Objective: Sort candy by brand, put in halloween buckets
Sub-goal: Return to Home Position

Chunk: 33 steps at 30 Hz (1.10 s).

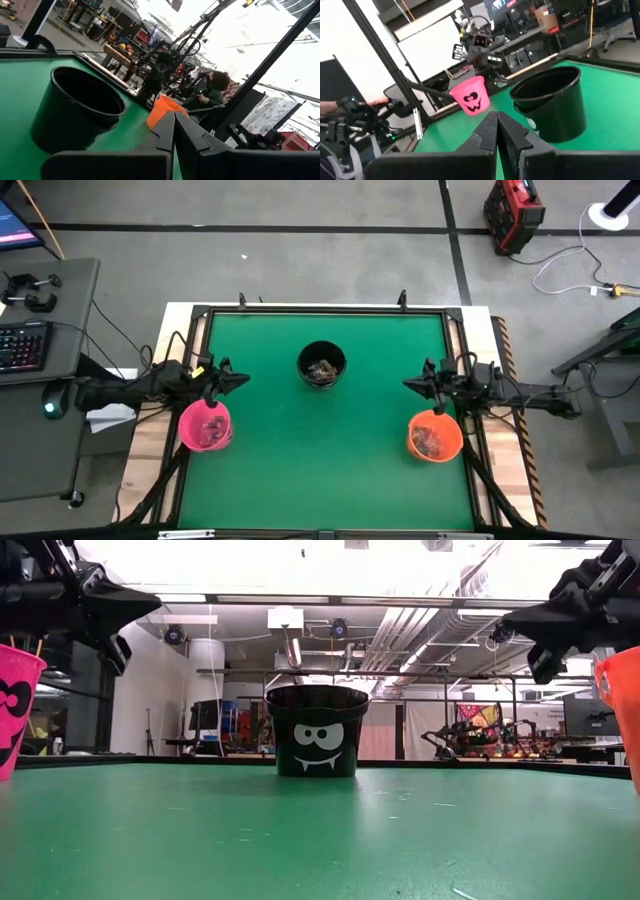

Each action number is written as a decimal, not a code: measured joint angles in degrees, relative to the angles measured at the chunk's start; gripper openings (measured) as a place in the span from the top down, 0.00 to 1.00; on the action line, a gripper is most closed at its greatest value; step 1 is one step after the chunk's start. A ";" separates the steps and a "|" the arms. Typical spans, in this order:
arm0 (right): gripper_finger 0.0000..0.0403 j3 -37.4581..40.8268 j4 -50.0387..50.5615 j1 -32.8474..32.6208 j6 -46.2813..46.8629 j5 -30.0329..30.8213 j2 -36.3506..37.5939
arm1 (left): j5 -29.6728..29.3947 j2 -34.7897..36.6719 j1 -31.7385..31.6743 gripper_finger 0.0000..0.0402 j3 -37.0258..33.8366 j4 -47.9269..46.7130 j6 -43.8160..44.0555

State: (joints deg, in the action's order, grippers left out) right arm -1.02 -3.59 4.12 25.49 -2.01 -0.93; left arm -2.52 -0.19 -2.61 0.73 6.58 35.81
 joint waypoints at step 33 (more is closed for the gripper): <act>1.00 0.00 3.80 -0.02 0.00 0.04 -0.11 | 1.84 -0.07 -0.70 1.00 -0.02 -6.18 -27.41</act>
State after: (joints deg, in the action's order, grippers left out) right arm -1.02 0.21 4.10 25.49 -1.97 -1.04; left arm -0.69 -0.25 -3.31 0.71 0.40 8.40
